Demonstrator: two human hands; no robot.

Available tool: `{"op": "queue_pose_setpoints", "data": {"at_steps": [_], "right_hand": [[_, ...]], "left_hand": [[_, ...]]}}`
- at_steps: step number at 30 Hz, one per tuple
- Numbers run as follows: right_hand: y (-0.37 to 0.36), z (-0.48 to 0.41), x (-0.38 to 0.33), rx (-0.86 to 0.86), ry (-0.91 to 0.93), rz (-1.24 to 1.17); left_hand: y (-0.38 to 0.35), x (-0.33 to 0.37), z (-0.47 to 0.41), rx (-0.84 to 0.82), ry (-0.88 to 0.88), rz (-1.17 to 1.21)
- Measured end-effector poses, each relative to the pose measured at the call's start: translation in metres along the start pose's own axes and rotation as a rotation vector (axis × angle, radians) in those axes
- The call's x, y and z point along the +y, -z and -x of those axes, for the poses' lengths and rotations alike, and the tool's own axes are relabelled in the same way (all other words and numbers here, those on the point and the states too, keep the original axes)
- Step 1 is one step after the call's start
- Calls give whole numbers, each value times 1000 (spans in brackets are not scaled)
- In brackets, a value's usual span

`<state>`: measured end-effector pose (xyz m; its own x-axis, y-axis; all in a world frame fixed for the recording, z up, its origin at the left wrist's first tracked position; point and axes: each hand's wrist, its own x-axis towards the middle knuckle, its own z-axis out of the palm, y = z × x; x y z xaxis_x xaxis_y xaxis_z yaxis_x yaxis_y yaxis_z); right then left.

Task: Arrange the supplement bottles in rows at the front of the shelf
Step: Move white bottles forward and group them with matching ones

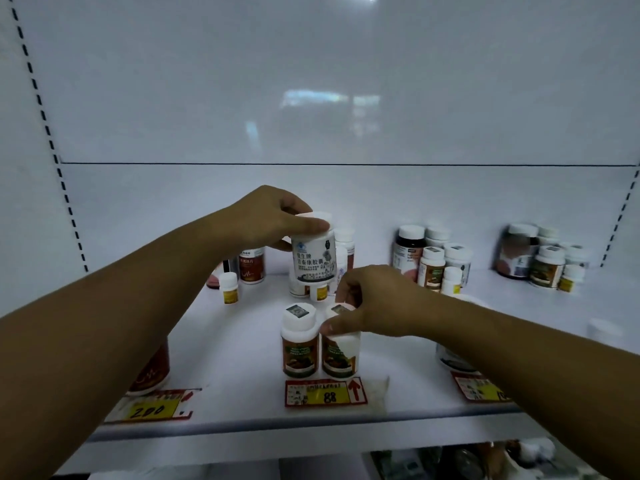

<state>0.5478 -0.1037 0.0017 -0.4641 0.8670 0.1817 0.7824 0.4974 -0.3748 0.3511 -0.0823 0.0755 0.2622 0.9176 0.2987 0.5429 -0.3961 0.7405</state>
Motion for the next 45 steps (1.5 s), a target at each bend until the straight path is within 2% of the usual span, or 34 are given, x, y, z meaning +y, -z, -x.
{"op": "queue_pose_setpoints", "data": {"at_steps": [2, 3, 5, 6, 10, 16, 22, 26, 32, 38, 45], "right_hand": [[12, 9, -1, 65, -13, 35], [22, 12, 0, 153, -33, 40], [49, 16, 5, 325, -83, -22], [62, 19, 8, 351, -105, -88], [95, 29, 25, 248, -90, -331], [121, 55, 64, 220, -27, -427], [146, 79, 113, 155, -25, -438], [152, 92, 148, 83, -33, -423], [121, 92, 182, -46, -89, -277], [100, 88, 187, -140, -39, -222], [92, 86, 185, -202, -49, -71]], "left_hand": [[-2, 3, -6, -6, -13, 28], [-4, 6, -9, -10, -18, 42], [-12, 15, -17, -17, -27, 66], [-20, 21, -20, -28, -35, 73], [-59, 52, -32, -76, -94, 104], [-111, 84, -41, -113, -128, 156], [-161, 115, -53, -77, -123, 75], [-176, 122, -58, -162, -74, -44], [-179, 89, -57, -264, 71, -348], [-172, 83, -55, -214, 118, -474], [-165, 83, -52, -185, 153, -504]]}}
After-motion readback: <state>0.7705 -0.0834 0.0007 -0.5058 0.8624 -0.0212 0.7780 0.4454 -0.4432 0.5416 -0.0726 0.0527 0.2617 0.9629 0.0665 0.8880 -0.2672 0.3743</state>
